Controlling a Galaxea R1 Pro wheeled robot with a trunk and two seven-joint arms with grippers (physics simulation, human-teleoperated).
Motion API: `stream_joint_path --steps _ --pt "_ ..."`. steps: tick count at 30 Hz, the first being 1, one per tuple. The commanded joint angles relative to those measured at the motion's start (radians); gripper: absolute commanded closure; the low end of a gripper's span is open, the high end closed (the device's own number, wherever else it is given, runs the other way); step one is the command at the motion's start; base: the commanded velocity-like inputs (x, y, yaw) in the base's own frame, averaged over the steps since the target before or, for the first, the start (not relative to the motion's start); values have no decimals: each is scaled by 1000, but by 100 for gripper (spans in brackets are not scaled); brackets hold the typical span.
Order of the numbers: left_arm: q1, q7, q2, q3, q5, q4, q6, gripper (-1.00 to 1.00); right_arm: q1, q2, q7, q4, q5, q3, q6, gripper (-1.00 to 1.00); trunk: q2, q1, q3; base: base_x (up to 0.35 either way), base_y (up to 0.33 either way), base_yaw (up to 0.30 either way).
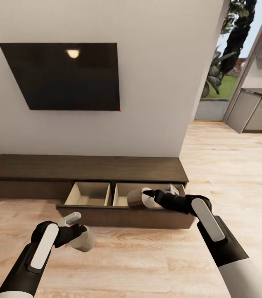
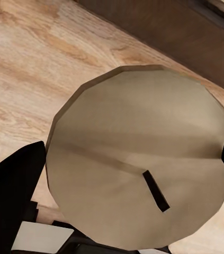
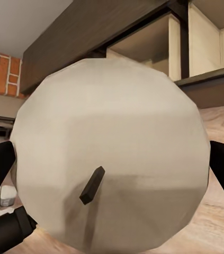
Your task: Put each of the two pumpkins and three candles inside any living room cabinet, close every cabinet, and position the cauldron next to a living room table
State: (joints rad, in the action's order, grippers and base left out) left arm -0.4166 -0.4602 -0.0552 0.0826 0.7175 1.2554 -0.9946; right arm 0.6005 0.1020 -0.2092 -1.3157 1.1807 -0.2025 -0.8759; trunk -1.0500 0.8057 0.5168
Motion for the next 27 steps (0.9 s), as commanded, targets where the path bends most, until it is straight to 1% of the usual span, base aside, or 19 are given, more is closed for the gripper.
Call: stream_joint_path --steps 1,5,9,14,19,27 --pt "-1 -9 0 0 11 1 -2 100 1 1 -10 -1 12 -2 0 100 -1 1 1 292 0 0" --pt "-1 -9 0 0 11 1 -2 100 1 1 -10 -1 13 -2 0 100 -1 1 1 123 0 -3" --pt "-1 -9 0 0 11 2 -2 100 1 1 -10 -1 13 -2 0 100 -1 1 1 36 -16 -101" --pt "-1 -9 0 0 11 2 -2 100 1 1 -10 4 13 -2 0 100 -1 1 1 146 -132 -236" --pt "0 -9 0 0 11 13 -2 100 1 1 -10 4 13 -2 0 100 -1 1 1 72 -22 -223" --pt "1 -9 0 0 11 30 -3 100 1 1 -10 3 14 -2 0 100 -1 1 1 126 -1 -21"
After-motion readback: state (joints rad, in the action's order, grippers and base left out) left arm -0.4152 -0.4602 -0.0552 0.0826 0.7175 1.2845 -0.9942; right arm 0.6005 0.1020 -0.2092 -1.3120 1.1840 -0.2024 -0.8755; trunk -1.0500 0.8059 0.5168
